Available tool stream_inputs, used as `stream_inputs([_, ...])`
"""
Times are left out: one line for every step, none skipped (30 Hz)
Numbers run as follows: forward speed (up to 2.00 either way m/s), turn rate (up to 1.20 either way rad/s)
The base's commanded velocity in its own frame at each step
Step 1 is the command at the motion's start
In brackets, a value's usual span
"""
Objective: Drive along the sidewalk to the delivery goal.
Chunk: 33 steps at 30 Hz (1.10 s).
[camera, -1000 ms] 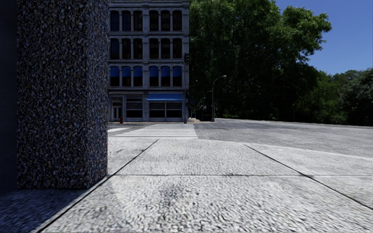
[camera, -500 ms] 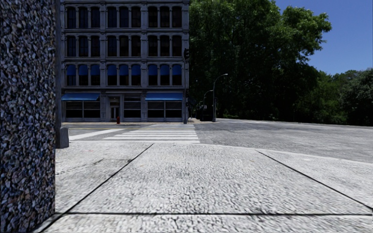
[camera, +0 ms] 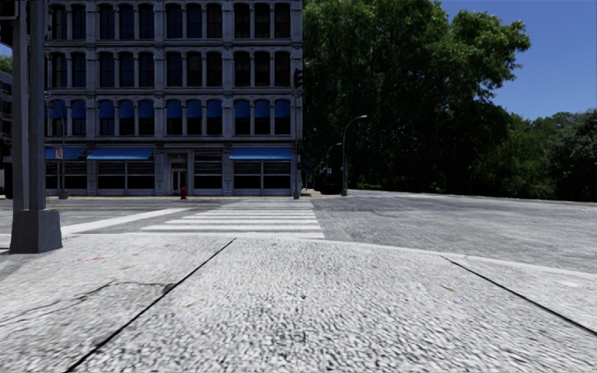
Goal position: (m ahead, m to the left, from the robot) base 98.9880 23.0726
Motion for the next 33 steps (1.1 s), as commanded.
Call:
stream_inputs([2.00, 0.00])
stream_inputs([2.00, 0.00])
stream_inputs([2.00, 0.00])
stream_inputs([2.00, 0.00])
stream_inputs([2.00, 0.00])
stream_inputs([2.00, 0.00])
stream_inputs([2.00, 0.00])
stream_inputs([2.00, 0.00])
stream_inputs([2.00, 0.00])
stream_inputs([2.00, 0.00])
stream_inputs([2.00, 0.00])
stream_inputs([2.00, 0.01])
stream_inputs([2.00, 0.05])
stream_inputs([2.00, 0.07])
stream_inputs([2.00, 0.07])
stream_inputs([2.00, 0.12])
stream_inputs([2.00, 0.15])
stream_inputs([2.00, 0.17])
stream_inputs([2.00, 0.17])
stream_inputs([2.00, 0.17])
stream_inputs([2.00, 0.18])
stream_inputs([2.00, 0.18])
stream_inputs([2.00, 0.19])
stream_inputs([2.00, 0.19])
stream_inputs([2.00, 0.19])
stream_inputs([2.00, 0.20])
stream_inputs([2.00, 0.20])
stream_inputs([2.00, 0.20])
stream_inputs([2.00, 0.20])
stream_inputs([2.00, 0.20])
stream_inputs([2.00, 0.20])
stream_inputs([2.00, 0.20])
stream_inputs([2.00, 0.20])
